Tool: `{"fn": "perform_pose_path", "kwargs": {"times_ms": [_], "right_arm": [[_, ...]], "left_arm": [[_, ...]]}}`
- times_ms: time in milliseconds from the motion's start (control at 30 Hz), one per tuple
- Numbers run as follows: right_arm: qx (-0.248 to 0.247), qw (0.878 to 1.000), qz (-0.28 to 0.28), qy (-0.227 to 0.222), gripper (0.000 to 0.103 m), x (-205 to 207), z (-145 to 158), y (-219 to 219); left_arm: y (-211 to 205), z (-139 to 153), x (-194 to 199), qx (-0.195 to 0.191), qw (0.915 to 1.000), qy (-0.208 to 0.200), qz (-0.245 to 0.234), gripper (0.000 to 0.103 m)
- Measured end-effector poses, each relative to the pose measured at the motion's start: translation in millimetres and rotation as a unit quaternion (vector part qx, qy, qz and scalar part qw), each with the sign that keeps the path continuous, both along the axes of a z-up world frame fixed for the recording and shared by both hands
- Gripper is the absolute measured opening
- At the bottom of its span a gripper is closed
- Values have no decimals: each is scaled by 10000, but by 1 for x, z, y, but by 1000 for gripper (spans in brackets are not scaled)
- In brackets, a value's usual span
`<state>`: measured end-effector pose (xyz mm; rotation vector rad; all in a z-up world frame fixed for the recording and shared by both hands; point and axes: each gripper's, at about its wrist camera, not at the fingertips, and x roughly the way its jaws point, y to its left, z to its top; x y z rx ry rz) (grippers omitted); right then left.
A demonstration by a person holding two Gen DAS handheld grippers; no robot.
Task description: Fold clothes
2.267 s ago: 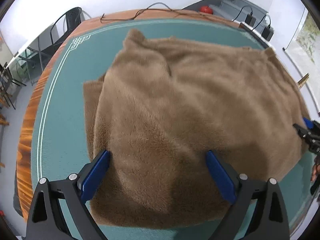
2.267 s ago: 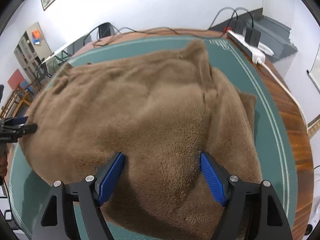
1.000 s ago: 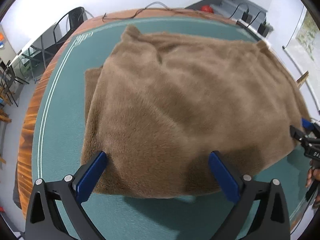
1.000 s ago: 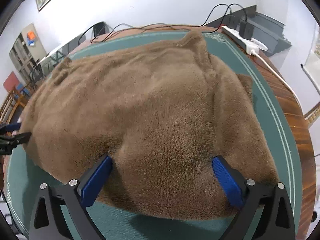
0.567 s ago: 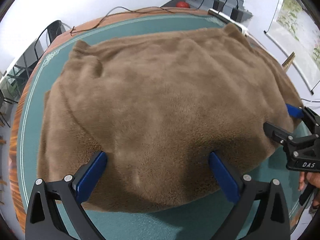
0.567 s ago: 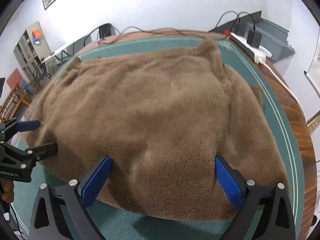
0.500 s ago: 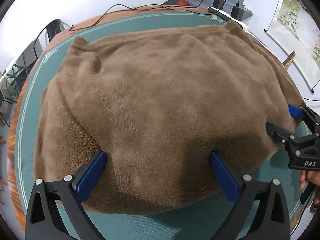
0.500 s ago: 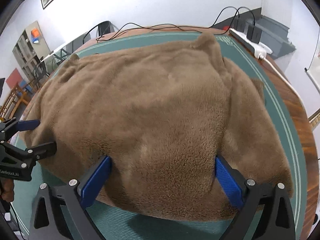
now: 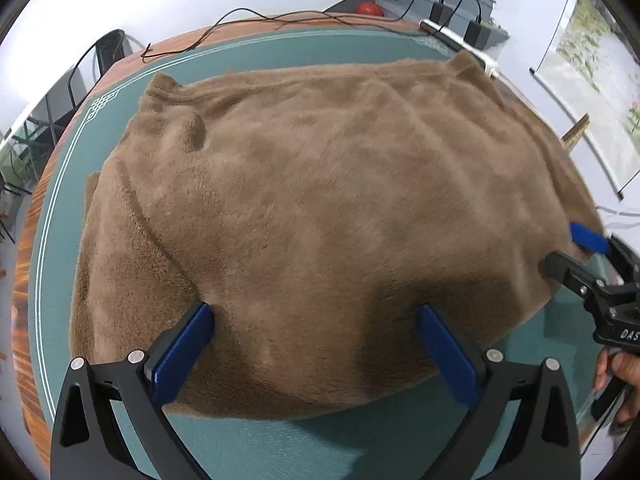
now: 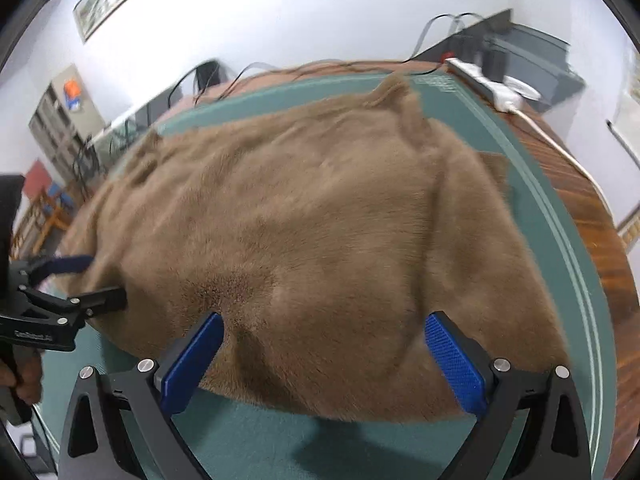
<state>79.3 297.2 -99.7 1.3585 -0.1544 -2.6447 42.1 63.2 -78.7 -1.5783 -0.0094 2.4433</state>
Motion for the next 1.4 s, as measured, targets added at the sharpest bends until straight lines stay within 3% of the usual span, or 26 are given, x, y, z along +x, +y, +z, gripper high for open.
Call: {"fn": "perform_pose_path", "kwargs": {"times_ms": [200, 467, 800, 1100, 1400], "right_arm": [[-334, 9976, -608, -7, 102, 26, 8, 41], [-618, 9897, -1270, -246, 102, 47, -4, 79], [-1034, 9846, -1357, -379, 102, 35, -21, 84], [-996, 9859, -1301, -338, 102, 25, -26, 77], [-2100, 9671, -1426, -145, 102, 21, -29, 89]], "left_arm": [[22, 17, 3, -24, 10000, 89, 24, 102], [43, 26, -1, -128, 9997, 151, -109, 102], [53, 25, -2, -238, 9995, 141, -181, 102], [49, 13, -6, -279, 9996, -37, -99, 102], [53, 2, -9, -332, 9991, -177, -191, 102]]}}
